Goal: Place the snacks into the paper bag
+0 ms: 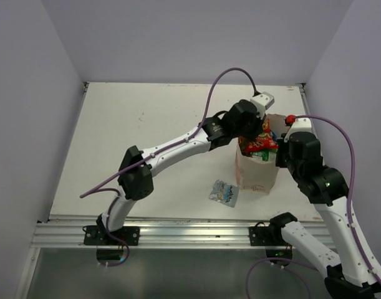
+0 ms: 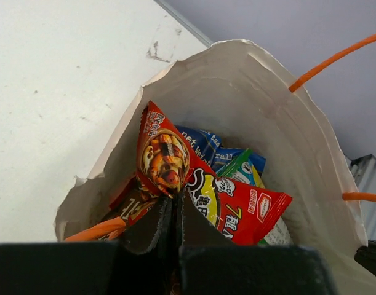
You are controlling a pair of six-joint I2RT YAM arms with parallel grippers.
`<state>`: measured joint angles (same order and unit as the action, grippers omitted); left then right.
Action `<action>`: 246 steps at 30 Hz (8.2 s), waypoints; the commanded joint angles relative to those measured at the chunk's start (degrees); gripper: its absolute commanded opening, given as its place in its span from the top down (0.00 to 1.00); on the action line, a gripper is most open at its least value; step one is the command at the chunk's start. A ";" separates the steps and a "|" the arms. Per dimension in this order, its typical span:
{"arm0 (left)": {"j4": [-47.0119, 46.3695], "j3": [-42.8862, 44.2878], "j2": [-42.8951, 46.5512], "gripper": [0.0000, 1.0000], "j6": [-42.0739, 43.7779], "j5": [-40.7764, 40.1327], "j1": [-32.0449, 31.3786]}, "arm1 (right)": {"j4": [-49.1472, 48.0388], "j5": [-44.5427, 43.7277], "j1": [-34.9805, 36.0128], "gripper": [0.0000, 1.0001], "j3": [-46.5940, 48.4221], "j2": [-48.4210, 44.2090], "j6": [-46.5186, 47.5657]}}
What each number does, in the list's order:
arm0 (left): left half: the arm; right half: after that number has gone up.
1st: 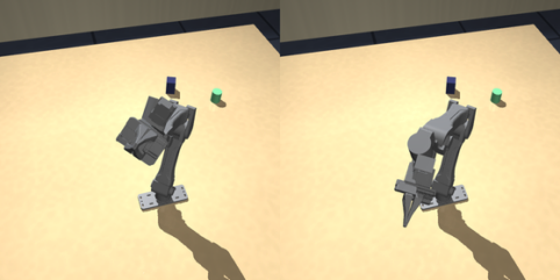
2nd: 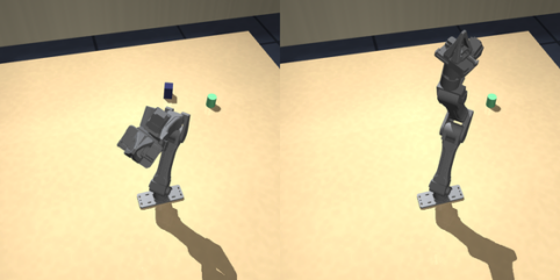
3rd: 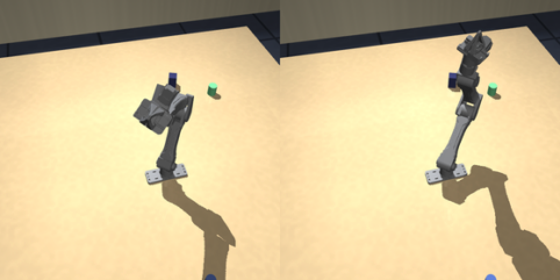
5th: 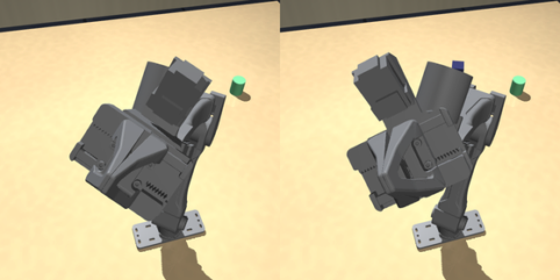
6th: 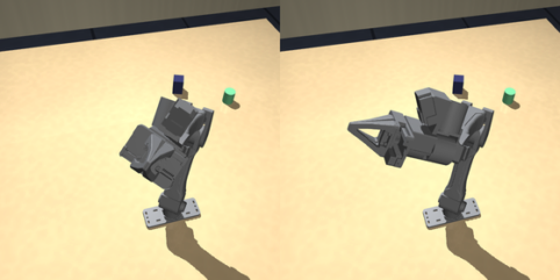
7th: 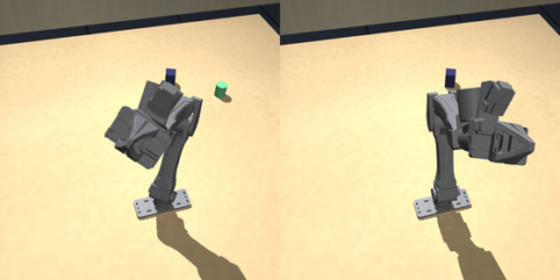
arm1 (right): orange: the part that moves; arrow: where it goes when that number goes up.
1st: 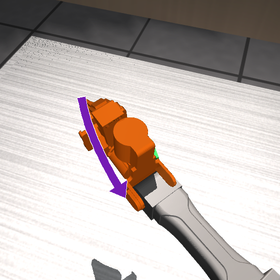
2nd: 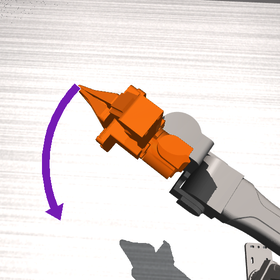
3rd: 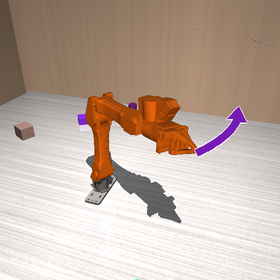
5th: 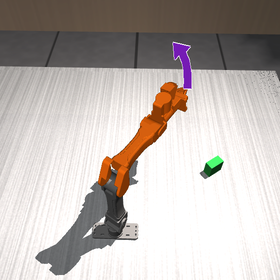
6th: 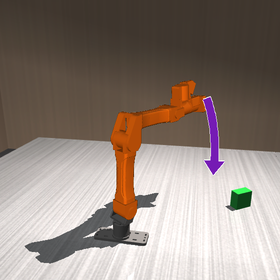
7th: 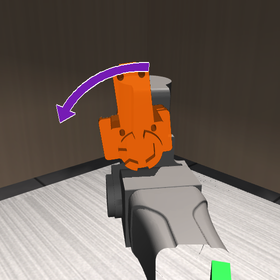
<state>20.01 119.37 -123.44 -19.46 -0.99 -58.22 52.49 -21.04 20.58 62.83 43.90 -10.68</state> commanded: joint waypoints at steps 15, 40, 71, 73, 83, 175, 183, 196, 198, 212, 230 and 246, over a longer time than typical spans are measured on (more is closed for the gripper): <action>-24.27 -27.67 25.76 0.20 11.02 -13.15 -7.35 | -1.34 1.70 0.16 1.00 0.72 0.13 0.22; -26.42 -70.16 32.40 0.10 -9.19 -24.06 -12.45 | -1.25 1.88 0.16 1.00 0.89 0.22 0.31; -27.04 -60.75 15.24 0.80 -8.84 -18.87 -16.67 | -1.34 1.70 0.25 1.00 0.45 -0.83 0.22; -26.43 -60.66 15.42 1.00 -9.10 -19.57 -16.75 | -1.34 1.61 0.16 1.00 0.45 -0.92 0.22; -12.65 -59.62 32.89 1.00 -9.54 -34.77 -18.60 | -1.25 1.61 0.16 1.00 0.54 -0.83 0.13; -37.06 -42.12 28.95 1.00 -8.49 -14.20 -4.19 | -2.66 6.09 0.16 1.00 0.62 2.15 0.65; -33.55 -44.83 34.56 1.00 -7.34 -23.34 -4.27 | -5.81 11.70 0.25 1.00 3.61 7.06 0.48; -29.42 -54.94 48.02 1.00 -5.67 -42.93 -8.40 | -12.85 2.42 20.01 1.00 10.37 18.41 -3.30; -27.93 -56.35 50.30 1.00 -5.85 -44.88 -9.37 | -13.11 -0.40 23.61 1.00 11.26 20.52 -3.82; -17.14 -62.14 58.65 1.00 -9.80 -53.05 -10.34 | -13.82 -7.53 34.87 1.00 15.57 25.97 -5.32; -7.62 -62.86 56.38 1.00 -18.77 -55.08 -10.43 | -11.27 -9.55 36.99 0.93 11.00 24.22 -9.10; -44.15 -61.79 69.20 0.03 23.46 -75.18 -11.22 | -16.19 -26.14 36.99 0.27 16.37 16.41 -1.37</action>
<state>-7.70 56.88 -59.40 -11.03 -66.48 -69.34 39.29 -37.56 57.39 77.23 65.47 -13.82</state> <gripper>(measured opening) 0.963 0.727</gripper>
